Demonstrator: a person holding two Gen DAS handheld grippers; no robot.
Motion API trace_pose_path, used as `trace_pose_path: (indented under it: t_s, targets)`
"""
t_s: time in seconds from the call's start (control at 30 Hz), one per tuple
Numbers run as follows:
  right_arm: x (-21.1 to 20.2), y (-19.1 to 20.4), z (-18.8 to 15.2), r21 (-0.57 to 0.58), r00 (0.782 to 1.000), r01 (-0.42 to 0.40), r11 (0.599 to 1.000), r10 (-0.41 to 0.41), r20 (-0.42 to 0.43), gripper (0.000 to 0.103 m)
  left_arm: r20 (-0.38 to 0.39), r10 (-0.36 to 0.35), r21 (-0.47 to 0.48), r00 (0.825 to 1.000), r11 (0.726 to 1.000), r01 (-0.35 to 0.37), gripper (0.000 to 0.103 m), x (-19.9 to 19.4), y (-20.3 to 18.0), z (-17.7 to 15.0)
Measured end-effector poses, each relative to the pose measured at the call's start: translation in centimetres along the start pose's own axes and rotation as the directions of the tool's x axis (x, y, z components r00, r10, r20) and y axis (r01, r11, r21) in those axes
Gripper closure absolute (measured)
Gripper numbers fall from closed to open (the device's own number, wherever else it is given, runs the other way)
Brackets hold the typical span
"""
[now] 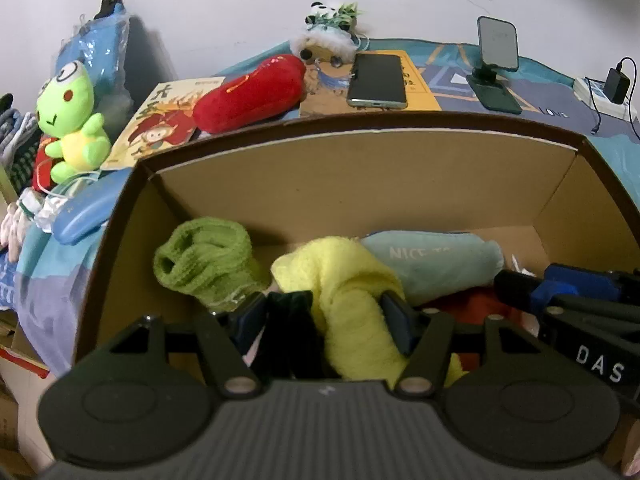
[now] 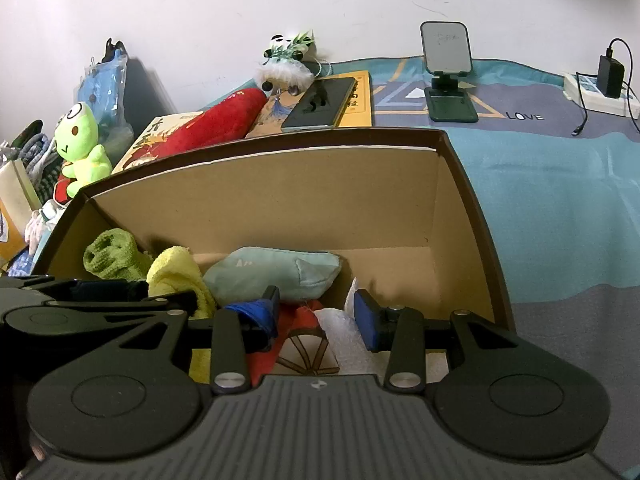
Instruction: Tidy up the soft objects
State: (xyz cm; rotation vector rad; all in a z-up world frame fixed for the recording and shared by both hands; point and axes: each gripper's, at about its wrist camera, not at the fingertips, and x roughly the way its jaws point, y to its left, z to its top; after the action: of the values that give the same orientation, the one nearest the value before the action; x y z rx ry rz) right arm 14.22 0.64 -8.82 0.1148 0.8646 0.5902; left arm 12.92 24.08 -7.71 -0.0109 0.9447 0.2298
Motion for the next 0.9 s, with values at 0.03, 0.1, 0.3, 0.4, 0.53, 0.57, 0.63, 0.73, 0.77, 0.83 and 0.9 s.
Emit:
trace_pose_path:
  t_s: [0.03,0.1,0.3,0.4,0.53,0.57,0.63,0.73,0.77,0.83,0.9]
  targets:
    - [0.02,0.01,0.01,0.0,1.0,0.001,1.0,-0.001,-0.001,0.079,0.001,0.0,0.0,1.0,1.0,0.0,0.04,-0.04,-0.03,-0.03]
    - [0.03,0.04,0.02,-0.001,1.0,0.002,1.0,-0.002,-0.001,0.079,0.0,0.0,-0.002,1.0,1.0,0.0,0.04,-0.04,-0.02,-0.03]
    - [0.04,0.11,0.02,-0.004,1.0,0.009,1.0,-0.008,0.01,0.079,0.004,-0.003,0.005,1.0,1.0,0.003,0.04,-0.09,-0.04,-0.08]
    - [0.12,0.12,0.02,-0.004,1.0,0.013,1.0,-0.013,0.007,0.079,0.007,-0.003,0.006,1.0,1.0,0.003,0.04,-0.11,-0.1,-0.14]
    - [0.22,0.12,0.08,-0.002,1.0,0.016,1.0,-0.016,0.005,0.079,0.009,-0.002,0.016,1.0,1.0,0.002,0.04,-0.12,-0.17,-0.18]
    - [0.24,0.12,0.07,-0.004,1.0,0.016,1.0,-0.016,0.005,0.079,0.01,-0.001,0.015,1.0,1.0,0.001,0.04,-0.18,-0.18,-0.23]
    - [0.16,0.1,-0.07,-0.003,1.0,0.017,1.0,-0.017,0.013,0.079,0.016,0.001,0.019,1.0,1.0,-0.001,0.04,-0.24,-0.21,-0.29]
    - [0.08,0.22,-0.21,-0.009,1.0,0.022,1.0,-0.022,0.019,0.079,0.019,0.007,0.028,1.0,1.0,-0.007,0.04,-0.24,-0.4,-0.35]
    - [0.1,0.19,-0.19,-0.008,1.0,0.023,1.0,-0.023,0.02,0.079,0.02,0.008,0.03,1.0,1.0,-0.008,0.04,-0.25,-0.43,-0.38]
    - [0.16,0.11,-0.13,-0.005,0.999,0.025,1.0,-0.025,0.02,0.079,0.021,0.008,0.034,1.0,0.999,-0.009,0.04,-0.24,-0.45,-0.38]
    - [0.13,0.13,-0.17,-0.003,0.999,0.025,1.0,-0.025,0.024,0.079,0.02,0.006,0.038,1.0,0.999,-0.007,0.04,-0.18,-0.44,-0.35]
